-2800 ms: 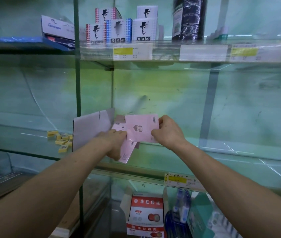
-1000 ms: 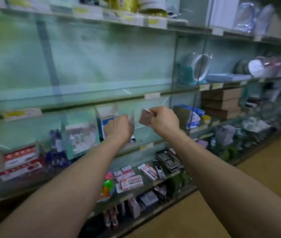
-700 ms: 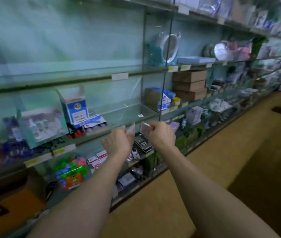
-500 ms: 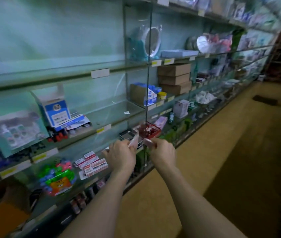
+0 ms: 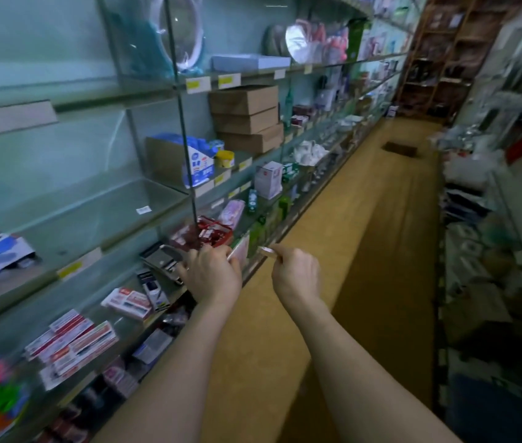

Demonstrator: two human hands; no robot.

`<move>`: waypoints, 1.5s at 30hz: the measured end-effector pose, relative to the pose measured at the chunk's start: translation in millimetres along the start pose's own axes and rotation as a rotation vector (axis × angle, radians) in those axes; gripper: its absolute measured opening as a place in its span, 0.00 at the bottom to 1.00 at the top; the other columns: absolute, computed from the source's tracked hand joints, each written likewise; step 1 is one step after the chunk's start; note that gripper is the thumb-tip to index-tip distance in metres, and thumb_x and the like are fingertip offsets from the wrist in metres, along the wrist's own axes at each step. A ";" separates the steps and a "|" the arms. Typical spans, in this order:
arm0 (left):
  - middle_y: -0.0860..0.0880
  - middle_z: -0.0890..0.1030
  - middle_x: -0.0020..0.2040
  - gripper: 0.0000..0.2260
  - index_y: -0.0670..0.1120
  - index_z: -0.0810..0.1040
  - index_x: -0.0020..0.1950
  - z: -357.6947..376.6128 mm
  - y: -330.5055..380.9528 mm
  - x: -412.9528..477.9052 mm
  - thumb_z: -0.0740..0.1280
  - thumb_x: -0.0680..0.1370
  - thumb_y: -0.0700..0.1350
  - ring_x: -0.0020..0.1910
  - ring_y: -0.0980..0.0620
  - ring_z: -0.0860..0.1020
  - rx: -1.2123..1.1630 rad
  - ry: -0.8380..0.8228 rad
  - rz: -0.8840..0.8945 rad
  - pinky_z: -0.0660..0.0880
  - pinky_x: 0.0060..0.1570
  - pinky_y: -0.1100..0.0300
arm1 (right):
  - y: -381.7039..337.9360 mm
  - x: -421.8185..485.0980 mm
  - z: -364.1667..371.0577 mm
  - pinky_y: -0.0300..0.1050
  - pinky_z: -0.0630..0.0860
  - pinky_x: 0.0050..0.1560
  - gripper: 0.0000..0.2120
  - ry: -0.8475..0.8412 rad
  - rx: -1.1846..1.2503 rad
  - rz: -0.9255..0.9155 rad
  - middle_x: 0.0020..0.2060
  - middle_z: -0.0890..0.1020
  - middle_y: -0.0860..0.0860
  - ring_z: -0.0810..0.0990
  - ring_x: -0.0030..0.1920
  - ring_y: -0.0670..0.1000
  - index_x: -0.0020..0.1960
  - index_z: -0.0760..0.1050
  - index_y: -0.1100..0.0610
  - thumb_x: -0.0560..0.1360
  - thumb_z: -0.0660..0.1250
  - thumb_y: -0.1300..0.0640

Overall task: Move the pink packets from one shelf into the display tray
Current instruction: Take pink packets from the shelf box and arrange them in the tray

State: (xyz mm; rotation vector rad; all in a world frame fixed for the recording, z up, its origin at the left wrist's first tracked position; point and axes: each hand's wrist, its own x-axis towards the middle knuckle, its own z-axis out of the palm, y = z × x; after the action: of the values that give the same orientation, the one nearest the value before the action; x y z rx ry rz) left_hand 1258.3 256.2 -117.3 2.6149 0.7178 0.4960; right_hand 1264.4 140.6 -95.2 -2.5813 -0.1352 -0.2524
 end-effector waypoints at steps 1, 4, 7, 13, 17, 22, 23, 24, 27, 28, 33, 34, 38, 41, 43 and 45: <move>0.50 0.80 0.54 0.10 0.54 0.82 0.55 3.8 8.4 10.9 0.65 0.77 0.50 0.58 0.47 0.71 -0.013 0.002 0.009 0.63 0.58 0.49 | 1.7 11.9 -0.1 0.51 0.76 0.52 0.14 0.003 -0.004 0.020 0.47 0.83 0.56 0.80 0.50 0.58 0.55 0.80 0.56 0.75 0.59 0.66; 0.49 0.81 0.55 0.10 0.53 0.82 0.56 17.0 30.4 44.7 0.65 0.77 0.50 0.59 0.47 0.71 -0.054 0.005 0.039 0.63 0.58 0.50 | 7.2 45.7 -0.7 0.49 0.74 0.51 0.14 0.004 -0.009 0.059 0.46 0.83 0.56 0.79 0.49 0.58 0.54 0.80 0.56 0.76 0.58 0.66; 0.49 0.80 0.55 0.10 0.52 0.81 0.56 32.8 49.3 71.4 0.65 0.77 0.50 0.60 0.46 0.71 -0.070 -0.018 0.066 0.62 0.59 0.50 | 13.4 71.8 -1.1 0.48 0.75 0.52 0.14 0.013 0.007 0.090 0.47 0.83 0.56 0.79 0.50 0.57 0.55 0.80 0.56 0.78 0.58 0.62; 0.49 0.80 0.54 0.09 0.51 0.82 0.54 66.5 85.4 105.8 0.65 0.77 0.50 0.58 0.46 0.71 -0.101 -0.072 0.118 0.62 0.59 0.49 | 42.4 120.8 5.6 0.51 0.74 0.57 0.18 0.017 -0.039 0.188 0.50 0.82 0.54 0.79 0.53 0.56 0.62 0.77 0.51 0.79 0.56 0.64; 0.48 0.81 0.53 0.09 0.51 0.82 0.54 87.3 107.2 126.0 0.65 0.77 0.50 0.57 0.46 0.72 -0.104 -0.089 0.135 0.63 0.58 0.49 | 68.3 149.9 10.2 0.50 0.75 0.57 0.18 0.041 -0.026 0.259 0.52 0.82 0.55 0.78 0.54 0.57 0.63 0.77 0.50 0.79 0.57 0.64; 0.49 0.80 0.55 0.11 0.51 0.81 0.57 113.6 142.4 143.1 0.65 0.77 0.50 0.59 0.46 0.71 -0.081 -0.118 0.136 0.62 0.61 0.49 | 103.4 185.5 14.6 0.51 0.77 0.57 0.18 0.059 0.024 0.328 0.53 0.82 0.53 0.78 0.55 0.54 0.65 0.75 0.48 0.79 0.59 0.63; 0.49 0.80 0.55 0.11 0.51 0.81 0.58 119.6 150.3 145.9 0.65 0.77 0.50 0.59 0.47 0.71 -0.075 -0.122 0.137 0.62 0.62 0.49 | 111.6 193.6 14.4 0.52 0.77 0.57 0.18 0.057 0.035 0.339 0.53 0.81 0.52 0.78 0.56 0.54 0.65 0.75 0.48 0.79 0.59 0.63; 0.49 0.80 0.55 0.12 0.51 0.80 0.58 126.2 158.9 149.0 0.65 0.77 0.51 0.59 0.47 0.72 -0.068 -0.123 0.137 0.62 0.62 0.48 | 120.5 202.0 13.2 0.52 0.77 0.57 0.18 0.054 0.047 0.348 0.53 0.81 0.52 0.78 0.56 0.54 0.65 0.75 0.48 0.79 0.60 0.63; 0.49 0.80 0.55 0.12 0.51 0.80 0.59 145.9 189.5 158.9 0.65 0.77 0.51 0.59 0.47 0.72 -0.048 -0.116 0.120 0.62 0.63 0.47 | 151.0 230.3 5.6 0.52 0.77 0.57 0.18 0.038 0.065 0.353 0.54 0.81 0.52 0.77 0.56 0.54 0.66 0.74 0.48 0.80 0.60 0.62; 0.49 0.80 0.55 0.12 0.51 0.80 0.60 152.4 201.8 161.9 0.65 0.77 0.51 0.59 0.47 0.72 -0.046 -0.114 0.107 0.61 0.63 0.48 | 162.2 240.8 1.9 0.52 0.77 0.57 0.18 0.036 0.062 0.344 0.54 0.81 0.52 0.77 0.56 0.54 0.66 0.74 0.48 0.80 0.60 0.62; 0.48 0.80 0.55 0.12 0.51 0.80 0.59 182.7 272.5 171.7 0.66 0.77 0.50 0.58 0.47 0.72 -0.060 -0.080 0.053 0.63 0.61 0.48 | 217.4 294.0 -21.6 0.51 0.77 0.56 0.17 0.010 0.054 0.308 0.54 0.81 0.52 0.77 0.55 0.53 0.66 0.74 0.48 0.80 0.60 0.61; 0.48 0.80 0.54 0.12 0.51 0.80 0.59 188.2 286.8 174.1 0.66 0.77 0.50 0.58 0.47 0.72 -0.059 -0.073 0.035 0.63 0.60 0.49 | 228.2 304.4 -27.2 0.51 0.77 0.56 0.18 0.012 0.049 0.297 0.54 0.81 0.52 0.77 0.55 0.53 0.66 0.74 0.48 0.80 0.59 0.62; 0.48 0.80 0.54 0.12 0.51 0.80 0.60 208.7 330.5 182.7 0.66 0.77 0.50 0.58 0.47 0.72 -0.067 -0.051 0.002 0.63 0.61 0.48 | 263.7 336.5 -42.8 0.52 0.78 0.56 0.18 0.015 0.049 0.250 0.53 0.81 0.52 0.78 0.54 0.53 0.66 0.74 0.49 0.80 0.59 0.62; 0.48 0.80 0.54 0.12 0.51 0.80 0.59 226.6 354.5 190.8 0.66 0.77 0.51 0.57 0.47 0.72 -0.054 -0.038 -0.020 0.63 0.61 0.48 | 288.1 360.2 -44.0 0.53 0.78 0.55 0.18 -0.003 0.045 0.229 0.53 0.82 0.52 0.79 0.54 0.54 0.66 0.75 0.48 0.80 0.59 0.63; 0.49 0.81 0.53 0.12 0.52 0.80 0.59 237.0 365.5 198.7 0.66 0.77 0.51 0.57 0.48 0.72 -0.039 -0.029 -0.031 0.63 0.61 0.49 | 298.2 374.3 -42.2 0.53 0.78 0.55 0.18 -0.021 0.055 0.227 0.53 0.81 0.52 0.79 0.53 0.54 0.65 0.75 0.49 0.80 0.59 0.63; 0.49 0.81 0.53 0.12 0.52 0.80 0.58 247.4 374.3 209.0 0.66 0.77 0.51 0.56 0.48 0.72 -0.026 -0.024 -0.044 0.63 0.60 0.49 | 306.4 390.7 -39.3 0.52 0.77 0.56 0.18 -0.038 0.052 0.207 0.53 0.82 0.52 0.79 0.53 0.53 0.65 0.75 0.49 0.80 0.58 0.63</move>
State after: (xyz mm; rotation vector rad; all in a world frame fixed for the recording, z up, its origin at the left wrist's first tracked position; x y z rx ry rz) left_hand 1685.4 6.1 -115.8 2.5708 0.7538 0.4573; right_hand 1685.2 -122.7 -136.6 -2.5255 0.1096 -0.1213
